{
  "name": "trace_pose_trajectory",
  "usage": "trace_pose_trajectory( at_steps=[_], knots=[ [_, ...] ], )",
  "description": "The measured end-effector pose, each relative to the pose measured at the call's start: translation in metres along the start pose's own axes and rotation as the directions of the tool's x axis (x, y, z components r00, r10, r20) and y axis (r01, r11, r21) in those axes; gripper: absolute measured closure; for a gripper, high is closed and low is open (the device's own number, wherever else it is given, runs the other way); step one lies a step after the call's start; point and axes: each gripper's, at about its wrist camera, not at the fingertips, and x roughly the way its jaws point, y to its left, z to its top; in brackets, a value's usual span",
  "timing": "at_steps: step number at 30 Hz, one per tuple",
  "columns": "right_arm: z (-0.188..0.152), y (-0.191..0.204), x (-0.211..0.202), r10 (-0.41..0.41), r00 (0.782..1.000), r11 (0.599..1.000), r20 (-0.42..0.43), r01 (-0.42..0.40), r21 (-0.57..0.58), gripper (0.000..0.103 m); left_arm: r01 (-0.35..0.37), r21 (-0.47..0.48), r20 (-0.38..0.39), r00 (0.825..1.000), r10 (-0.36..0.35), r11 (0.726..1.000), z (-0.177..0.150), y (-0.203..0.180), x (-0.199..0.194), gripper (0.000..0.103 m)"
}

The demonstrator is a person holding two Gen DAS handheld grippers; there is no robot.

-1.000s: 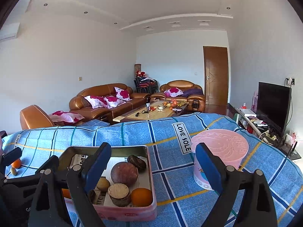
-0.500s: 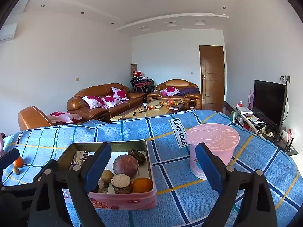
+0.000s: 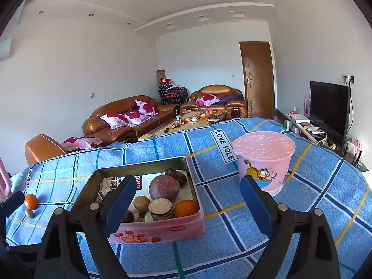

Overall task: Organize fruits
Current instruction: 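Withdraw both open tools from the tin toward the orange and kiwi, then grasp the orange with the left tool while the right tool grasps the brown kiwi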

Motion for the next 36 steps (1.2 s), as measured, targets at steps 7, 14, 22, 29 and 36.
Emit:
trace_pose_trajectory(
  at_steps=[7, 14, 22, 29, 36],
  knots=[
    [-0.008, 0.039, 0.000, 0.052, 0.998, 0.998, -0.025, -0.052, -0.020, 0.011, -0.026, -0.056, -0.047, 0.999, 0.023, 0.998, -0.010, 0.043, 0.007, 0.000],
    [-0.017, 0.087, 0.001, 0.110, 0.993, 0.992, -0.054, -0.113, -0.054, 0.011, -0.104, -0.039, -0.051, 0.993, 0.102, 0.994, -0.016, 0.083, 0.012, 0.000],
    [-0.025, 0.138, 0.007, 0.188, 0.978, 0.977, -0.091, -0.195, -0.087, 0.011, -0.178, -0.075, -0.077, 0.982, 0.172, 0.981, -0.022, 0.140, 0.026, 0.000],
    [-0.032, 0.176, 0.014, 0.245, 0.961, 0.962, -0.130, -0.258, -0.092, 0.011, -0.212, -0.132, -0.108, 0.974, 0.199, 0.968, -0.028, 0.185, 0.033, 0.000],
    [-0.041, 0.216, 0.019, 0.295, 0.939, 0.940, -0.178, -0.318, -0.122, 0.011, -0.267, -0.203, -0.187, 0.955, 0.230, 0.942, -0.037, 0.234, 0.047, 0.000]
  ],
)
